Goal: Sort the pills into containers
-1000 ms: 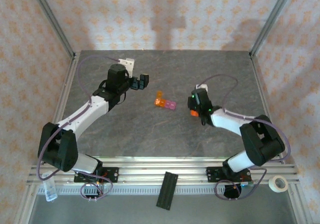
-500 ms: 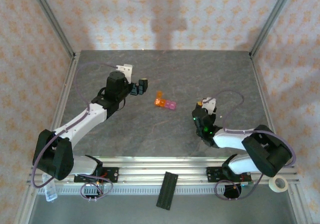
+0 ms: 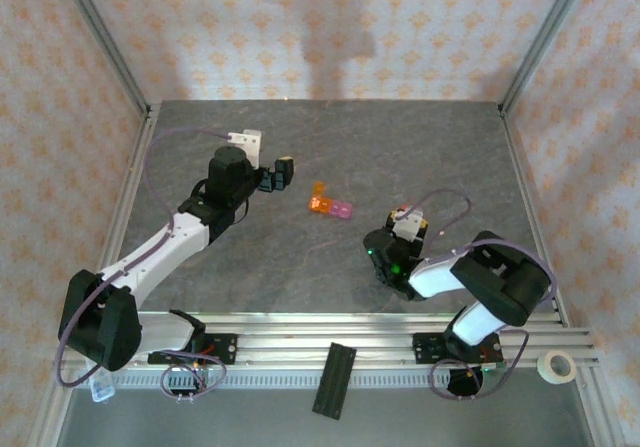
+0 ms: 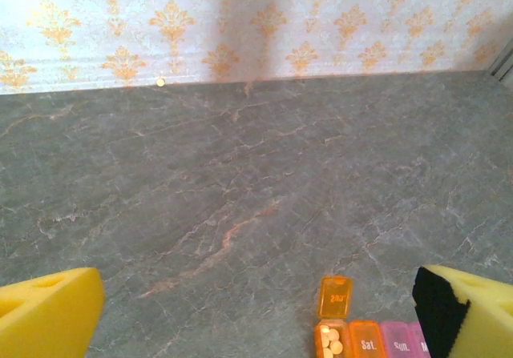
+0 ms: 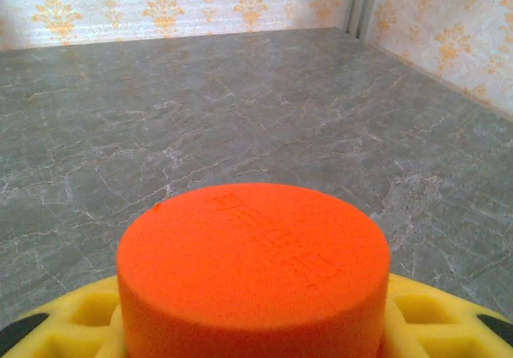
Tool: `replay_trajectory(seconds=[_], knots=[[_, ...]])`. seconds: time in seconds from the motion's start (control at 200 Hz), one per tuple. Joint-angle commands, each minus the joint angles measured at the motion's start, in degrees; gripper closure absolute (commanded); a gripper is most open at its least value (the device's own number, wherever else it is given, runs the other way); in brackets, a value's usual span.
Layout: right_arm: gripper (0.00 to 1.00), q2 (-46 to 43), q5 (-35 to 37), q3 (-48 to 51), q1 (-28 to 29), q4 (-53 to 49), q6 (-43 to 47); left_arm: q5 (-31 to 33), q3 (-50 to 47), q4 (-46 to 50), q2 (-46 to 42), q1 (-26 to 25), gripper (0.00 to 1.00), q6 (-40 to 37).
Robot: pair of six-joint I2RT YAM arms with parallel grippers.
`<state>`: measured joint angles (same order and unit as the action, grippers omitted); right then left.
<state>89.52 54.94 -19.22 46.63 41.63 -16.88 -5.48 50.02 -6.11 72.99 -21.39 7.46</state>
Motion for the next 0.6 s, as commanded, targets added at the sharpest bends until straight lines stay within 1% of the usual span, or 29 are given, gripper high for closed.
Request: replay_trajectory(seconds=[0.0, 0.115, 0.21, 0.245, 0.28, 0.395, 0.47, 0.551, 0.596], knots=[[0.83, 1.79, 6.65, -1.07, 1.15, -1.01, -5.98, 1.32, 0.1, -0.88, -1.67, -0.5, 0.0, -0.76], [0.81, 2.92, 8.98, -1.84, 2.55, -5.7, -10.9, 1.47, -0.16, -0.57, -2.44, -0.54, 0.0, -0.79], [0.74, 2.95, 11.21, -2.53, 4.01, -11.01, -15.37, 1.59, -0.64, -0.39, -3.02, -0.67, 0.0, -0.78], [0.68, 2.86, 12.06, -2.7, 4.59, -13.14, -17.14, 1.75, -0.86, -0.47, -3.32, -0.72, 0.0, -0.7], [0.59, 2.61, 13.06, -3.19, 5.14, -15.75, -19.29, 1.82, -1.06, -0.46, -3.45, -0.8, 0.0, -0.57], [0.38, 1.23, 16.49, -5.88, 6.47, -29.78, -29.02, 2.19, -1.88, -0.81, -4.07, -1.15, 0.0, -0.05], [0.22, 0.25, 17.98, -7.25, 7.05, -37.7, -35.1, 2.35, -2.25, -0.83, -4.45, -1.33, 0.0, 0.22], [0.11, -0.75, 17.25, -7.68, 7.21, -40.3, -36.44, 2.53, -2.46, -0.64, -4.76, -1.62, 0.0, 0.27], [0.09, -1.75, 16.11, -7.23, 7.19, -38.88, -34.85, 2.69, -2.43, -0.47, -4.9, -1.68, 0.0, 0.13]])
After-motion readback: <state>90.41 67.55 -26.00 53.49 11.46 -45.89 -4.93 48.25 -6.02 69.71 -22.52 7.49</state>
